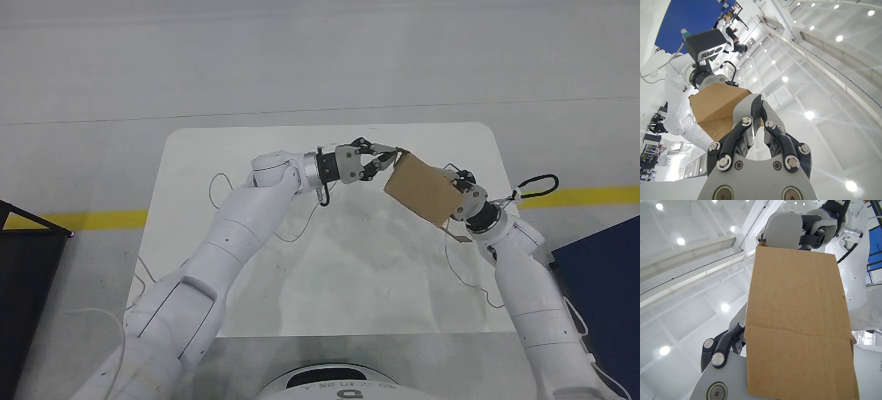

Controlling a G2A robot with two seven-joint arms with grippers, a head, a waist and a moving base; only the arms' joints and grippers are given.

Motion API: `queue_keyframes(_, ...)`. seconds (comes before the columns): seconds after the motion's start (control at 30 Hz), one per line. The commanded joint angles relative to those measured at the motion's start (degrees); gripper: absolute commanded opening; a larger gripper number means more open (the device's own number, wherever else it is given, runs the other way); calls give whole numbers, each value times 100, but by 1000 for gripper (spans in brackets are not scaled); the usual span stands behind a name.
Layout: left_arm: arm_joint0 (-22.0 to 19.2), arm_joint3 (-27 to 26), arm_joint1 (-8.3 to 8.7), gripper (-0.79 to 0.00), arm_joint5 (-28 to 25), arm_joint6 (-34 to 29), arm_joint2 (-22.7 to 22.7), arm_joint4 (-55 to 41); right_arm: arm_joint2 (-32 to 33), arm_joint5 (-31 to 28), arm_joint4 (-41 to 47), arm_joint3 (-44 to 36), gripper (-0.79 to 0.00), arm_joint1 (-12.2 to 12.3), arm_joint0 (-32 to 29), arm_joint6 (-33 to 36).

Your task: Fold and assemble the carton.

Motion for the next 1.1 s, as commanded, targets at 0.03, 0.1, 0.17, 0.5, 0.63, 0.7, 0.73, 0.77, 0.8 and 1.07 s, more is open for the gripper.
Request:
queue_keyframes(0.03,36,-45,2,-680,5,-8,12,25,11,-6,14,-26,-785,5,-28,-4)
queue_keyframes(0.1,60,-63,5,-696,3,-12,15,39,20,-11,23,-53,-785,9,-54,-8)
queue_keyframes(0.17,84,-78,7,-708,22,-23,18,46,31,-11,27,-82,-785,13,-82,-12)
queue_keyframes(0.5,135,-139,33,-717,8,-74,-16,90,79,14,57,-232,-785,36,-229,-48)
queue_keyframes(0.63,41,-124,152,-674,-256,-227,-215,377,93,74,92,-286,-785,46,-278,-39)
queue_keyframes(0.7,-54,-137,263,-625,-311,-495,-307,745,87,244,181,-305,-785,51,-299,28)
queue_keyframes(0.73,-97,-138,325,-570,-295,-673,-348,936,86,344,224,-309,-785,56,-303,61)
queue_keyframes(0.77,-151,-119,387,-508,-261,-760,-397,1135,88,442,278,-310,-785,59,-303,96)
queue_keyframes(0.8,-201,-140,441,-419,-196,-864,-412,1345,90,542,341,-304,-785,62,-301,126)
queue_keyframes(1.07,-484,-107,625,0,71,-1825,53,1597,-229,1060,849,-417,-785,184,-243,-205)
